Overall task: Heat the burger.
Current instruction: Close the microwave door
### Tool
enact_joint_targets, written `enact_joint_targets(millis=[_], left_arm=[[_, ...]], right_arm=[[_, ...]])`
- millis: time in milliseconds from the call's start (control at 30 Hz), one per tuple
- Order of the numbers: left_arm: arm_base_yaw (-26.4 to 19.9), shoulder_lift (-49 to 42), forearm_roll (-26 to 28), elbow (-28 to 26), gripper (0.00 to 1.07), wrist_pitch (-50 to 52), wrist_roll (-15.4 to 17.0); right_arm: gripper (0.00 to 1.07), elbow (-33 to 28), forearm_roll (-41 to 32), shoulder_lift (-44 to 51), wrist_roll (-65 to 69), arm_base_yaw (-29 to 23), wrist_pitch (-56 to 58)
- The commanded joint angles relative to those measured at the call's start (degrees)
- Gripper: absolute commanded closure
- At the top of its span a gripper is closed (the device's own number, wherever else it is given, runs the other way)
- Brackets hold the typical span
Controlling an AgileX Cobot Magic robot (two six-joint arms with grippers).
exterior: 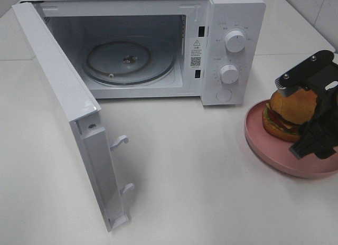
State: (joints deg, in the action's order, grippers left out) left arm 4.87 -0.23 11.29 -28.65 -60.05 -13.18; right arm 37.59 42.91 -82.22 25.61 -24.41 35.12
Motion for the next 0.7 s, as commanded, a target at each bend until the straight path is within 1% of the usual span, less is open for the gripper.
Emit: enact_joint_targets(millis=[33,67,100,133,167,200,233,267,333,367,400,467,567,600,633,667,700], left_arm=[[0.0,-0.34,0.4,0.29,1.06,0.74,0.23],[0.0,-0.34,0.4,0.29,1.06,0.74,0.23],[0.0,-0.34,0.4,0.29,1.06,0.74,0.23],[0.0,-0.34,0.4,0.29,1.06,0.74,0.23],[0.0,-0.34,0.4,0.29,1.06,0.74,0.23],[0.0,-0.34,0.4,0.29,1.06,0.74,0.23],[0.0,-0.34,0.4,0.29,1.06,0.74,0.23],[0.0,-0.34,0.4,0.29,1.06,0.74,0.23],[0.0,-0.34,0.4,0.29,1.06,0.74,0.23],[0.0,-0.34,0.4,0.29,1.06,0.74,0.23],[0.0,-0.34,0.4,0.29,1.06,0.74,0.23],[0.0,-0.34,0.4,0.29,1.06,0.74,0.23],[0.0,-0.34,0.4,0.29,1.06,0.74,0.23],[0.0,-0.34,0.4,0.29,1.06,0.74,0.23],[0.0,-0.34,0.4,0.29,1.06,0.74,0.23],[0.0,-0.34,0.4,0.29,1.06,0.74,0.23],[0.0,-0.34,0.4,0.29,1.06,0.74,0.23]], right_arm=[[0.38,3.04,-7.85,0.29,1.09,0.23,5.44],[0.38,3.04,-7.85,0.29,1.09,0.23,5.44],[0.38,3.61,-9.63,0.29,0.97,0.23,6.7],[0.38,4.81,-14.44,0.29,-0.06,0.23,9.34],[0.38,4.81,-14.44,0.29,-0.06,0.23,9.34],[0.38,6.07,-18.56,0.29,-1.26,0.23,11.69],[0.38,6.07,-18.56,0.29,-1.26,0.23,11.69],[0.37,7.22,-22.46,0.46,-2.23,0.23,13.46],[0.37,7.56,-23.78,0.63,-2.92,0.23,13.98],[0.36,8.25,-26.99,1.78,-5.39,0.23,13.98],[0.36,8.25,-26.99,1.78,-5.39,0.23,13.98],[0.35,8.94,-30.08,4.01,-8.77,0.74,13.29],[0.35,9.28,-31.05,5.5,-9.0,1.95,13.01],[0.35,9.45,-31.17,6.13,-9.0,2.69,12.95],[0.35,9.85,-31.46,7.68,-9.05,4.76,13.12],[0.35,9.85,-31.46,7.68,-9.05,4.76,13.12],[0.35,9.91,-31.97,9.68,-9.51,6.82,13.35]])
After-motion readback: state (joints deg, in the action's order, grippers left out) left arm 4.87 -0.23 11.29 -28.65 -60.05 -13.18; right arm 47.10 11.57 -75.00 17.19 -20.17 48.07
